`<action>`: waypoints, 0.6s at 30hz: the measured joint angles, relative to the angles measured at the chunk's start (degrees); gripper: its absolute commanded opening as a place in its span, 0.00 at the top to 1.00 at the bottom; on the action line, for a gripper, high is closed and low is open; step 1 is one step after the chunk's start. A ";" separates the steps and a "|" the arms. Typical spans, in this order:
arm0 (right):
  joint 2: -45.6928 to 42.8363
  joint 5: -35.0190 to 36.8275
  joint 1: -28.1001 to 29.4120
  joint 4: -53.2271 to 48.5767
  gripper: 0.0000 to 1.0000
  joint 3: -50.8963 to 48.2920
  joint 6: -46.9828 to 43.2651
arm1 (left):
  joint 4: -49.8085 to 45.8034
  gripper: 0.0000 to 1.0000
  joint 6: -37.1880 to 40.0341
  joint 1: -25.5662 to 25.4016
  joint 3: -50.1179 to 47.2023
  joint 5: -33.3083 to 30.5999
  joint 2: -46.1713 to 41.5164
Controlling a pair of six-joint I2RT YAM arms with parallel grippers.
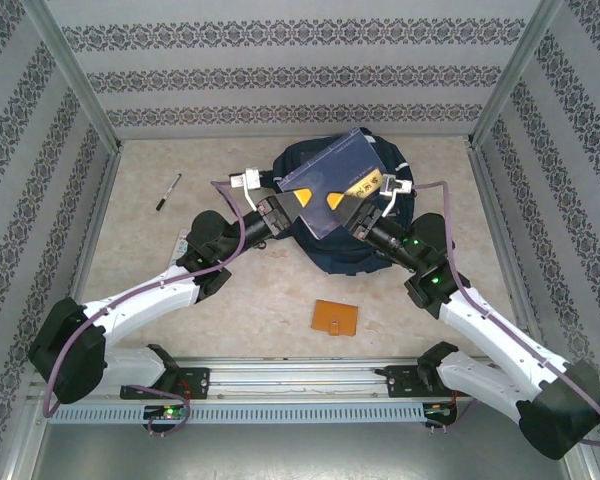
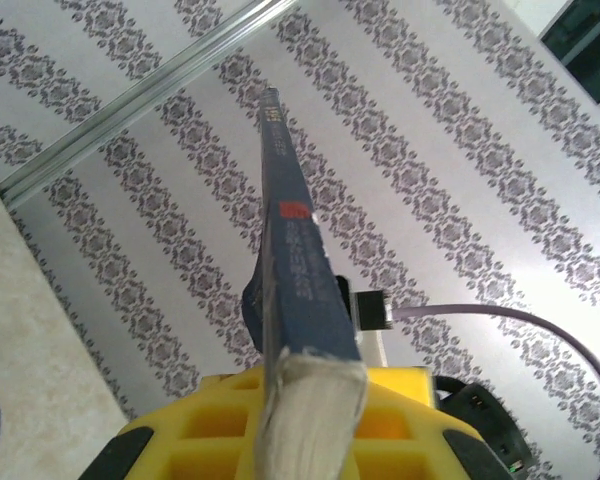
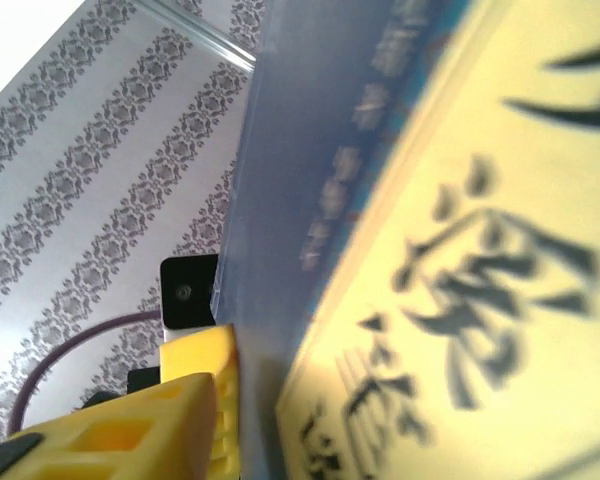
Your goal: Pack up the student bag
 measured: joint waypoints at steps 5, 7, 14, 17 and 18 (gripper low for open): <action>-0.37 -0.35 -0.37 0.48 1.00 0.70 -1.09 | 1.01 0.81 -0.35 -0.39 -1.49 -2.10 -0.70; -0.96 -1.31 -1.86 -1.70 1.00 0.90 -1.73 | 1.22 0.90 -0.15 -0.48 -4.28 -4.11 -2.40; 0.52 -11.82 -6.64 -10.54 1.00 5.38 -7.08 | 0.33 0.34 2.95 0.02 -9.79 -5.60 -7.30; 1.66 -16.55 -7.89 -15.56 1.00 10.47 -12.15 | -0.92 0.11 4.87 4.79 -10.36 -0.90 -10.25; 1.73 -18.23 -7.91 -17.42 1.00 12.00 -14.25 | -2.12 0.10 5.14 7.72 -10.36 1.77 -11.69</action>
